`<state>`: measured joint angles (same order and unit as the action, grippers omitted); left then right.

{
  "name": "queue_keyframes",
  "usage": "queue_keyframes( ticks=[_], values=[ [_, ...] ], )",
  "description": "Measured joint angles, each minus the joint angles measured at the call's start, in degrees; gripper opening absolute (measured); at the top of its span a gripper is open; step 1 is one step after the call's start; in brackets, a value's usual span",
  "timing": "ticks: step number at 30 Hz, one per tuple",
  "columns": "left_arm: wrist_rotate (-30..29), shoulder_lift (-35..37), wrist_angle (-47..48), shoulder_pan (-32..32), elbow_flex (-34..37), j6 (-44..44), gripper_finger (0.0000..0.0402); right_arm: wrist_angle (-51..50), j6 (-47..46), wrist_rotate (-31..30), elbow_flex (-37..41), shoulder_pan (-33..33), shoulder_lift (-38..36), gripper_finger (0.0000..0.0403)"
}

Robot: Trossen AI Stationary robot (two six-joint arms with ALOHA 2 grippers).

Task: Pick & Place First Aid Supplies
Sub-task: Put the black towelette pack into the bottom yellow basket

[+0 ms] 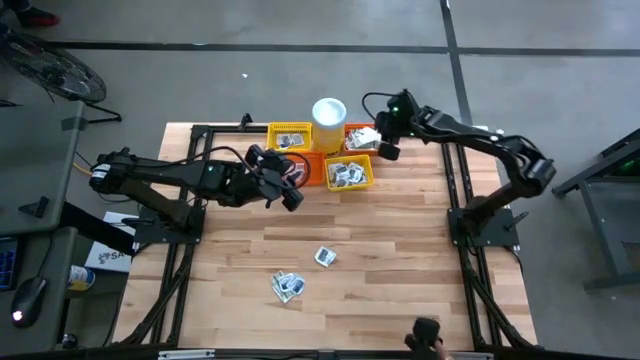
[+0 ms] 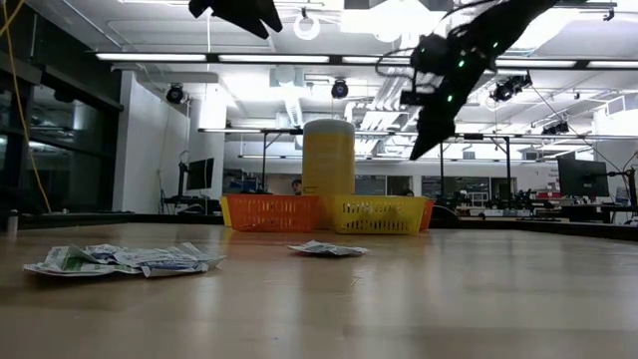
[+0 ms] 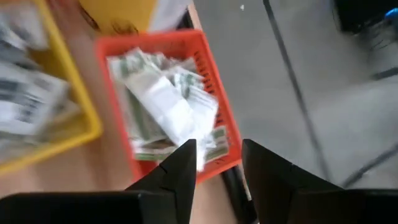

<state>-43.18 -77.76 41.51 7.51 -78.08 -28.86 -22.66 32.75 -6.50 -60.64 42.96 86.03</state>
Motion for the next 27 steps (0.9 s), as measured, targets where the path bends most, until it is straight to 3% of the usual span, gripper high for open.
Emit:
queue_keyframes(
  ticks=[6,11,21,27],
  values=[
    [2.5,0.0,2.7,0.0,0.0,-0.1,0.0158,-7.3,-10.3,8.6,0.0,-0.8,-7.3,0.0122],
    [7.3,0.0,2.8,0.0,0.5,-0.1,0.0158,-10.9,-14.5,11.1,0.0,-4.8,-12.4,0.0122],
    [15.9,0.0,1.5,0.0,8.8,-4.3,0.0158,-14.7,-21.6,14.8,0.0,-17.6,-16.9,0.0122],
    [18.2,0.0,1.5,0.0,11.0,-5.4,0.0158,-14.6,-20.2,16.3,0.0,-27.9,-16.0,0.0122]
  ],
)
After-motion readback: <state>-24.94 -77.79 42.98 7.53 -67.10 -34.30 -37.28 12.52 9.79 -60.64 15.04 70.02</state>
